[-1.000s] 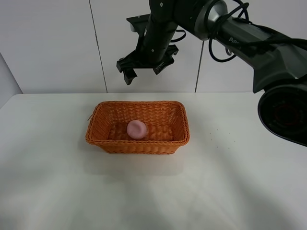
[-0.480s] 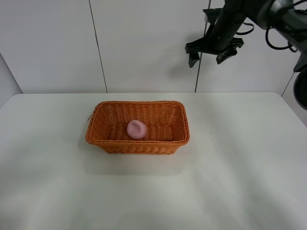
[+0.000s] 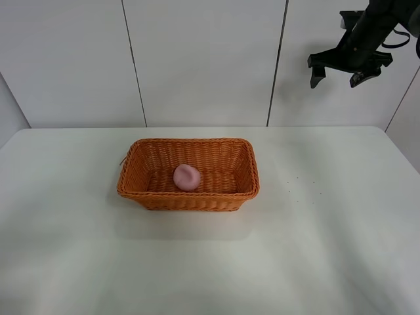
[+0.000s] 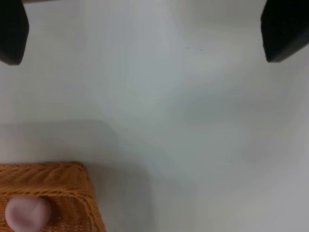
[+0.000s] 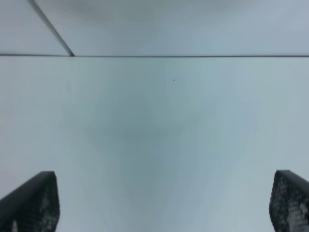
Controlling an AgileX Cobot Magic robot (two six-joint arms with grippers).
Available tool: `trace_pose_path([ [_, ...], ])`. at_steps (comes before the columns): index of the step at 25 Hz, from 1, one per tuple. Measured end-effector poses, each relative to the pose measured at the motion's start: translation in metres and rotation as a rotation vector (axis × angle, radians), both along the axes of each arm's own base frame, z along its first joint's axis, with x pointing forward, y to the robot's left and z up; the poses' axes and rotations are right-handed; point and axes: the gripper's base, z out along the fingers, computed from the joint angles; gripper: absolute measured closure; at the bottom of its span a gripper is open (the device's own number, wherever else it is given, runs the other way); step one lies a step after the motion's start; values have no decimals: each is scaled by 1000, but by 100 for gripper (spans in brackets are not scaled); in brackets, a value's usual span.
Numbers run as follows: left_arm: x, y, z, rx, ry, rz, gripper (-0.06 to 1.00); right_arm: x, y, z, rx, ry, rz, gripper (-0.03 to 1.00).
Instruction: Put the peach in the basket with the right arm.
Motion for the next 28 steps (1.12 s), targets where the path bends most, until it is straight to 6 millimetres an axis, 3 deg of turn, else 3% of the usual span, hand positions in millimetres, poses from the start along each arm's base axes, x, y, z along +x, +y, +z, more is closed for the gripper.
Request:
trace_pose_path([
  [6,0,0,0,0,0,0,-4,-22,2,18,7,14,6,30],
  [12,0,0,0,0,0,0,-4,-80,2,50,16,40,7,30],
  [14,0,0,0,0,0,0,-4,-108,1,63,17,42,8,30],
  [19,0,0,0,0,0,0,-4,-192,-1,72,19,75,8,30],
  [25,0,0,0,0,0,0,-4,-312,-4,47,23,107,8,30],
  [28,0,0,0,0,0,0,-4,-363,-5,22,24,79,10,30],
])
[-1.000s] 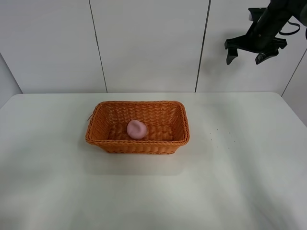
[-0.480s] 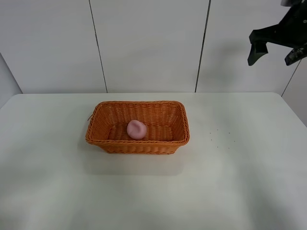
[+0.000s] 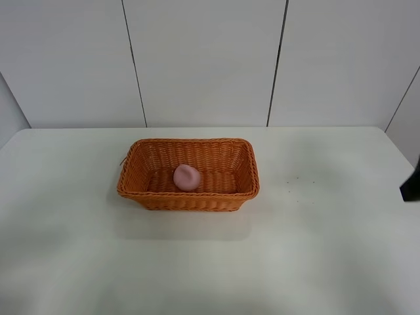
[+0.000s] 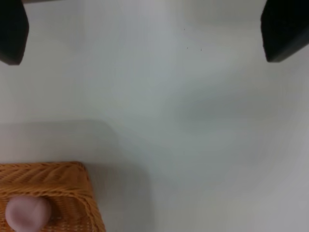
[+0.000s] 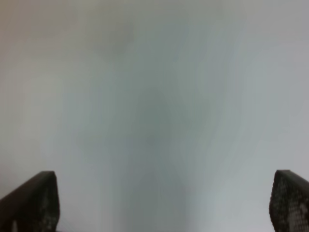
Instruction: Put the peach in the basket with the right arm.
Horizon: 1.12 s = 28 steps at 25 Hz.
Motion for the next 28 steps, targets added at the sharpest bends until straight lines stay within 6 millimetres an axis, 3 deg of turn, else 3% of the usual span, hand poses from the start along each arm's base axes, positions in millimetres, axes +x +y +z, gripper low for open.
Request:
trace_pose_path([
  [4,0,0,0,0,0,0,-4,-57,-2,-27,8,-176,-2,30],
  [7,0,0,0,0,0,0,-4,-87,-2,-42,12,-294,-2,30],
  [11,0,0,0,0,0,0,-4,-113,-3,-44,16,-477,-3,30],
  [22,0,0,0,0,0,0,-4,-141,-4,-42,22,-669,-6,30],
  [28,0,0,0,0,0,0,-4,-142,-5,-42,23,-678,-8,30],
])
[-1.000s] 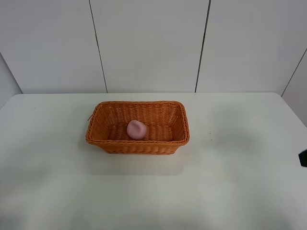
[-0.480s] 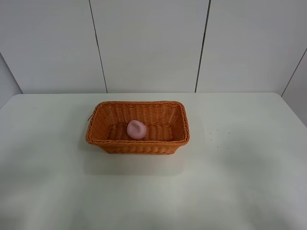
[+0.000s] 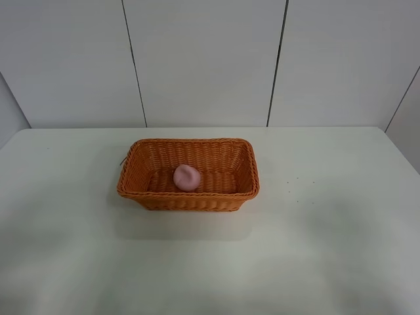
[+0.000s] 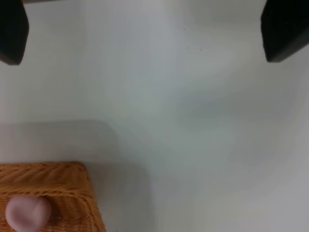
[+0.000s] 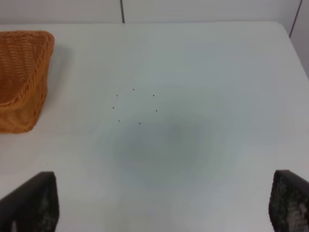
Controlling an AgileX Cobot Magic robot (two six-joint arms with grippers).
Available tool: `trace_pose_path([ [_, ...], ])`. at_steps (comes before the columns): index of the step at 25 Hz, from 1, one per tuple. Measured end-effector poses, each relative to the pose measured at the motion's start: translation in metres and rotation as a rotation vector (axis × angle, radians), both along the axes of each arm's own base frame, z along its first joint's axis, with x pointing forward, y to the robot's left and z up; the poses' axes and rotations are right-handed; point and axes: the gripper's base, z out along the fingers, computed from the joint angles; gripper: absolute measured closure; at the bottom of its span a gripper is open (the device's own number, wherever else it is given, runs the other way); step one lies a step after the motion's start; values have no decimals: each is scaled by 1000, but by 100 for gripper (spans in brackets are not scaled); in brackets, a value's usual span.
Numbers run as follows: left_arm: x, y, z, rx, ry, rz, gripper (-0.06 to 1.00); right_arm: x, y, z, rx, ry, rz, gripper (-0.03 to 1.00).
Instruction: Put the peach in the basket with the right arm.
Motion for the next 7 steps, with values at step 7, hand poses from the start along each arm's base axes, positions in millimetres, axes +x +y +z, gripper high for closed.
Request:
trace_pose_path([
  [7,0,0,0,0,0,0,-4,0,0,0,1,0,0,30],
])
